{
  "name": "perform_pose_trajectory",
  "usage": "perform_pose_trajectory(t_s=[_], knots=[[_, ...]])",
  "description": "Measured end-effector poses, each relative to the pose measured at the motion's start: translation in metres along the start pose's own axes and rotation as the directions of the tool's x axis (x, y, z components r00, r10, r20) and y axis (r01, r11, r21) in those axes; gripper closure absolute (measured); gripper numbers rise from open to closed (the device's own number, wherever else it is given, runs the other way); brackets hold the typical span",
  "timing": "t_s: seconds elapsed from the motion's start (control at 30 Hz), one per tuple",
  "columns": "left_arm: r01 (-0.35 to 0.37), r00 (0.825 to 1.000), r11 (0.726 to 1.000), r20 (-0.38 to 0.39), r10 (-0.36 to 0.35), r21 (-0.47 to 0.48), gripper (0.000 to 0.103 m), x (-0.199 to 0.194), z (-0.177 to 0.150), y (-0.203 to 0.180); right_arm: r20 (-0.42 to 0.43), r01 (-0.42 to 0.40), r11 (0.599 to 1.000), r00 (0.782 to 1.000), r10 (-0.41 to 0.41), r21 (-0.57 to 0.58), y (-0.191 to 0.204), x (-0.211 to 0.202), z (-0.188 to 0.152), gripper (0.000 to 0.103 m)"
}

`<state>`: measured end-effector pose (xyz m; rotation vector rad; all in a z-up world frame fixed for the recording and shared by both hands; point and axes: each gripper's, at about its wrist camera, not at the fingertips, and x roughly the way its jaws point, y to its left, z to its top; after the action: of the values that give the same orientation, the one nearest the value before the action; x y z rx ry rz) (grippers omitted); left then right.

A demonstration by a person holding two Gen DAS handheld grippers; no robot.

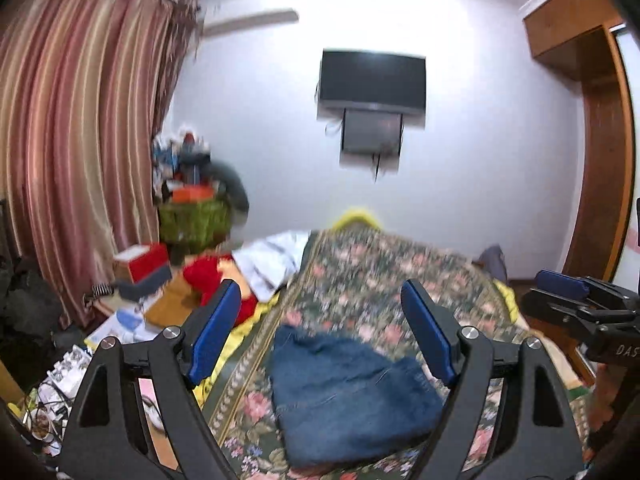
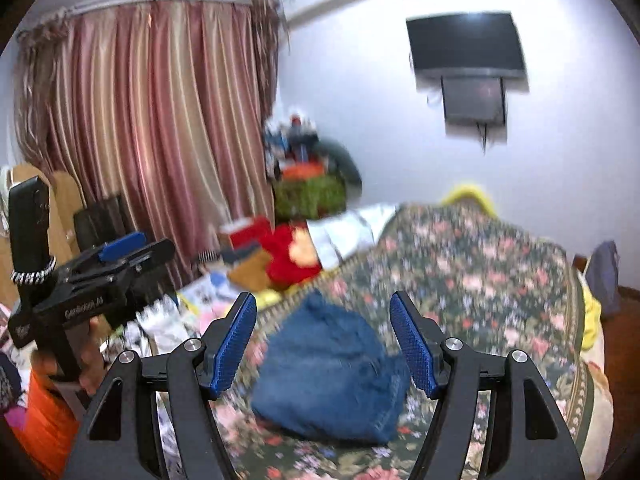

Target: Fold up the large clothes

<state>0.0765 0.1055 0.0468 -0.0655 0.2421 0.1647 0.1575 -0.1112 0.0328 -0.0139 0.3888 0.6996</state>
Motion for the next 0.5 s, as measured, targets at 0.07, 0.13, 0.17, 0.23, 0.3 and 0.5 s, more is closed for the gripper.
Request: perform_pose_trajectory(t_s=[0.07,0.13,0.17,0.23,0.3,0.5], knots=[[-0.009,0.999,1.000,0.035,0.009,0.010,0.021,-0.013,0.002,-0.005,0.059,0.014,1.000,0.998,-0.013,-0.009,0.013,-0.018,0.005,0.036],[-0.016,0.998,1.000,0.060,0.015,0.013,0.021,-0.025,0.001,-0.009,0.092,0.027,1.000,0.995,-0.026,-0.013,0.024,-0.030,0.007,0.036],[-0.015,0.998,1.000,0.065,0.015,0.012,0.021,-0.029,0.001,-0.010,0.102,0.033,0.999,0.994,-0.031,-0.013,0.028,-0.035,0.006,0.036],[-0.014,0.997,1.000,0.075,0.013,0.015,0.020,-0.035,-0.001,-0.013,0.114,0.041,0.999,0.993,-0.039,-0.008,0.034,-0.042,0.004,0.036],[-0.032,0.996,0.999,0.084,0.031,0.014,0.011,-0.040,-0.004,-0.015,0.118,0.051,0.999,0.992,-0.051,-0.002,0.039,-0.047,0.000,0.028],[-0.043,0.997,0.999,0.068,0.043,0.003,0.001,-0.043,-0.013,-0.016,0.132,0.123,0.992,0.984,-0.123,0.008,0.047,-0.057,-0.013,0.003]])
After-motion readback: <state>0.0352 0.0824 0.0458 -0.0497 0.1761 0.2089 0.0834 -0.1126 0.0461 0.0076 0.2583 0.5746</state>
